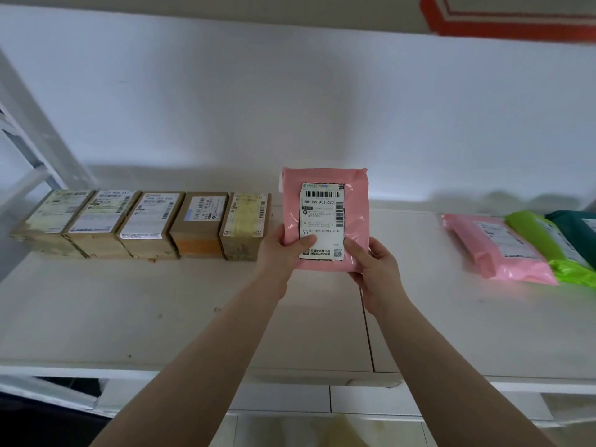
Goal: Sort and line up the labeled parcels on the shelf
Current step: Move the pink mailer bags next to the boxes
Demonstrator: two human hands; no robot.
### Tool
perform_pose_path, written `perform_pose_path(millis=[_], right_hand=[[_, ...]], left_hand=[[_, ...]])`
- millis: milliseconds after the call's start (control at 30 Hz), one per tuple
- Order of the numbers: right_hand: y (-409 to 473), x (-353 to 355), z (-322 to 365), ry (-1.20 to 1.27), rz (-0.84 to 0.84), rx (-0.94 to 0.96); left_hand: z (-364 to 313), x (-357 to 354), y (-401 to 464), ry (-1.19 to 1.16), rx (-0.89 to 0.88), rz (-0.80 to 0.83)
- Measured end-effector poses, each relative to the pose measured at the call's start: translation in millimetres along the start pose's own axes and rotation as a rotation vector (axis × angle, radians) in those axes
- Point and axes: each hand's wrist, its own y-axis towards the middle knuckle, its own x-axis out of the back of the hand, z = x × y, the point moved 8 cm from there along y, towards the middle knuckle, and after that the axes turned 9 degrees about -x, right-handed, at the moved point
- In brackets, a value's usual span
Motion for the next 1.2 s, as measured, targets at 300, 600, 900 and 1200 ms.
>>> perform_pose_path(millis=[300,600,900,1200], right_hand=[[15,10,-12,0.067,-0.096,-0.088],[53,-2,-39,-0.132,-0.171,-0.171],[69,-8,-28,-0.659,-0.217,-0.067],[62,8,-8,-0.736,-0.215,-0.042]], left_hand=[[28,1,-10,0.031,0.074,-0.107],[73,-10,-23,-0.348,0.530,-0.113],[75,-10,-17,-0.377,0.573,-0.194],[76,-40,-32,-0.290,0.647,-0.045]])
